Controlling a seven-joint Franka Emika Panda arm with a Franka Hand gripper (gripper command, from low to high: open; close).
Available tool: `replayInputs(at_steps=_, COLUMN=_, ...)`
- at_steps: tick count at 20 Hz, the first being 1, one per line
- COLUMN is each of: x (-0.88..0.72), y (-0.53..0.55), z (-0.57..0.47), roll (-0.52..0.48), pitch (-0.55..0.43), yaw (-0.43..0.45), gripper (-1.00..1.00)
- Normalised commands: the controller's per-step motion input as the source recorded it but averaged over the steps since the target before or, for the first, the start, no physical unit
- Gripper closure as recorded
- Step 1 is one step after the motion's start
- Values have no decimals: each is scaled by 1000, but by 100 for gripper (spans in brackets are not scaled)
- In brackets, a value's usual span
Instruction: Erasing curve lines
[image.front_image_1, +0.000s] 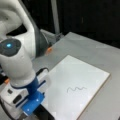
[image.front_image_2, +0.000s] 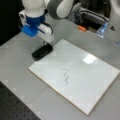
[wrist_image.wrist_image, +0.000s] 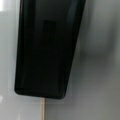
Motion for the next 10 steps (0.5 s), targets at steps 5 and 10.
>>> replayInputs(at_steps=5, x=27, y=-25, z=-63, roll=74, pitch=-5, yaw=-180, gripper=-100)
replayInputs(at_steps=10, x=25, y=29, z=-73, roll=66, pitch=-39, yaw=-196, gripper=-100)
